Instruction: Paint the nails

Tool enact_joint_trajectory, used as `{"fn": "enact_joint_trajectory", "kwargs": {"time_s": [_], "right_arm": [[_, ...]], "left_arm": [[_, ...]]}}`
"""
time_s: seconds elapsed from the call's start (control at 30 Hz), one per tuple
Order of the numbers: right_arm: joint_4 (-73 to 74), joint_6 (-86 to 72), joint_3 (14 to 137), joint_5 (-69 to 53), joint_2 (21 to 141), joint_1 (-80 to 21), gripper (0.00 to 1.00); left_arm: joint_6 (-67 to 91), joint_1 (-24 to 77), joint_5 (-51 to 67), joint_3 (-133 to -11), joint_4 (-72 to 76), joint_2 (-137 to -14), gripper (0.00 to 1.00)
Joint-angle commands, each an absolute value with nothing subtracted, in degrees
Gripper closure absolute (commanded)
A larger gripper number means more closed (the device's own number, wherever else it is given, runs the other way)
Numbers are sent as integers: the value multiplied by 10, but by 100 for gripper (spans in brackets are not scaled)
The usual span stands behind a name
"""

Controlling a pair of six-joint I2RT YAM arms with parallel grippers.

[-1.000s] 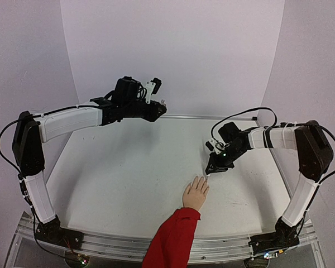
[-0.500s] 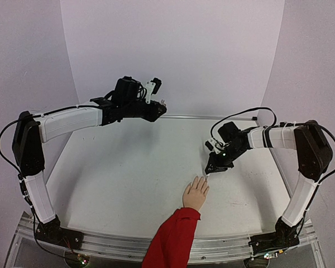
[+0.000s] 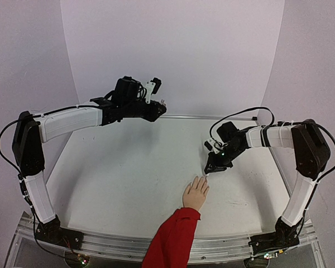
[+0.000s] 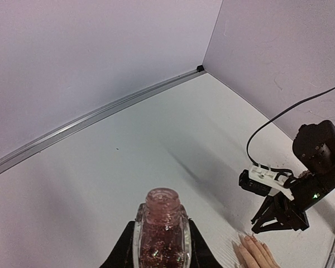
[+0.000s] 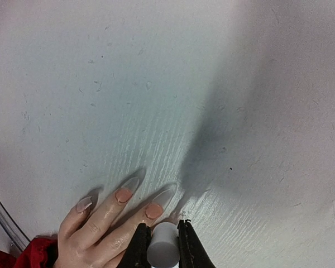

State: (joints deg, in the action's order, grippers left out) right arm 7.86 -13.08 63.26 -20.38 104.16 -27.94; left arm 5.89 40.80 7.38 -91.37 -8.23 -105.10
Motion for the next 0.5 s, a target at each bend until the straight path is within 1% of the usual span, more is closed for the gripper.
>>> {"fn": "enact_joint_trajectory", "kwargs": {"time_s": [0.0,0.47], "right_arm": [[110,-122,657,-209,1050,-281,100],[133,-121,670,-202,1063,-282,100]], "left_arm": [[53,405,71,-926,-42,-1031,100],[51,404,68,-926,-42,-1031,100]]}}
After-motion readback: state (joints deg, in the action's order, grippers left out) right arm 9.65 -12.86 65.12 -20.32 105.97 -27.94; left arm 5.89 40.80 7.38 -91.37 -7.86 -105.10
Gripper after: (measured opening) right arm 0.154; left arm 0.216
